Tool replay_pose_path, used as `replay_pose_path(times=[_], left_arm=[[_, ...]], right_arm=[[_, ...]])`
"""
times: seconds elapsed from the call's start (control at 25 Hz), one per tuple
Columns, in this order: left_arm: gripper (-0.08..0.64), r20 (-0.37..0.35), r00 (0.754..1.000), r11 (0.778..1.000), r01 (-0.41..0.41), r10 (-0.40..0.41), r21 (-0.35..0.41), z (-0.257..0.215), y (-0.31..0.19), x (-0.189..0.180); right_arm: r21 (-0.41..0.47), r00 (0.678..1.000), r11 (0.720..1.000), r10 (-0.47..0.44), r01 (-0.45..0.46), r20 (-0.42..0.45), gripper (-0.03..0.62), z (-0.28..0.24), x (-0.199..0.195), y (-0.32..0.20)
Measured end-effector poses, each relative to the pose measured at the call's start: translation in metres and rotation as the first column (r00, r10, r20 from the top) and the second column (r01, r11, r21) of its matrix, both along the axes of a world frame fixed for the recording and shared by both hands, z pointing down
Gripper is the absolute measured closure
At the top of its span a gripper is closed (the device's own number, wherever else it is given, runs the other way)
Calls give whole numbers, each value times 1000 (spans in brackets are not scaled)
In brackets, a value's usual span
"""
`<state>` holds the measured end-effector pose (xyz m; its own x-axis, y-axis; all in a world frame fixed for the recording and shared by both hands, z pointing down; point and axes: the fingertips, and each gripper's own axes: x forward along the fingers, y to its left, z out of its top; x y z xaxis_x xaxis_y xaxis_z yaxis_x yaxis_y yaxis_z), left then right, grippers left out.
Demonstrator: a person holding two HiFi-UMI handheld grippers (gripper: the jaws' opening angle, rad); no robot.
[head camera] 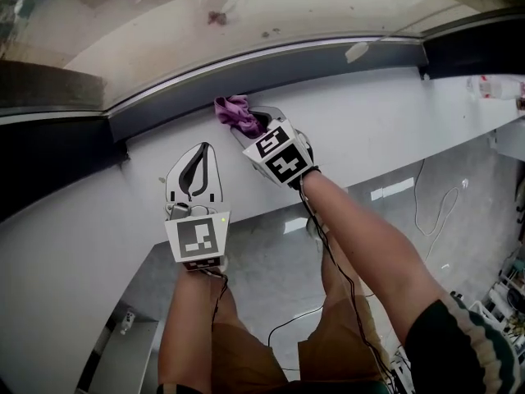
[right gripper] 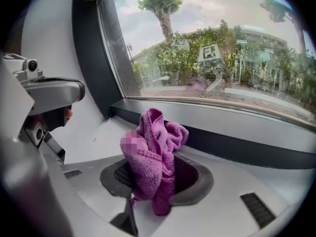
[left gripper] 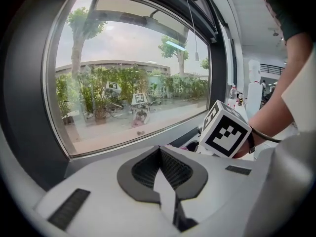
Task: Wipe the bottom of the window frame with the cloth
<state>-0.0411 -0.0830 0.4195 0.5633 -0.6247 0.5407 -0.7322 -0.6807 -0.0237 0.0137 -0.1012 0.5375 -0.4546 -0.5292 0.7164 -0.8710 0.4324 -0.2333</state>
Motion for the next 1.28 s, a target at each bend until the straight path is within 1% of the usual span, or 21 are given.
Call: replay_pose_path(times=[0.2, 0.36, 0.48, 0.64, 0.84, 1.0, 1.2, 1.28], left_arm=[[558, 5, 1000, 1000, -12, 12, -11, 5, 5, 31], [558, 11, 999, 999, -31, 31, -27, 13, 9, 54], [558, 12, 998, 998, -63, 63, -28, 17, 11, 78], [558, 6, 995, 993, -103, 104, -52, 29, 21, 109], [558, -11, 991, 989, -133, 133, -60, 35, 25, 141], [558, -20, 989, 987, -147, 146, -60, 36, 24, 166], [558, -62, 984, 983, -172, 168, -68, 39, 28, 196], [557, -65, 982, 980, -182, 178, -77, 42, 33, 207]], right_arm=[[-1, 1000, 1000, 17, -17, 4, 430, 4, 33, 6], [3, 1000, 1000, 26, -26, 7, 430, 4, 51, 11], [10, 999, 999, 42, -42, 4, 430, 2, 69, 11], [16, 999, 999, 42, -42, -15, 430, 5, 93, 19], [30, 997, 997, 70, -69, -27, 430, 6, 125, 23], [27, 998, 998, 59, -58, -35, 430, 6, 145, 28], [33, 996, 997, 70, -69, -57, 430, 8, 174, 33], [44, 995, 996, 75, -73, -60, 430, 8, 183, 35]])
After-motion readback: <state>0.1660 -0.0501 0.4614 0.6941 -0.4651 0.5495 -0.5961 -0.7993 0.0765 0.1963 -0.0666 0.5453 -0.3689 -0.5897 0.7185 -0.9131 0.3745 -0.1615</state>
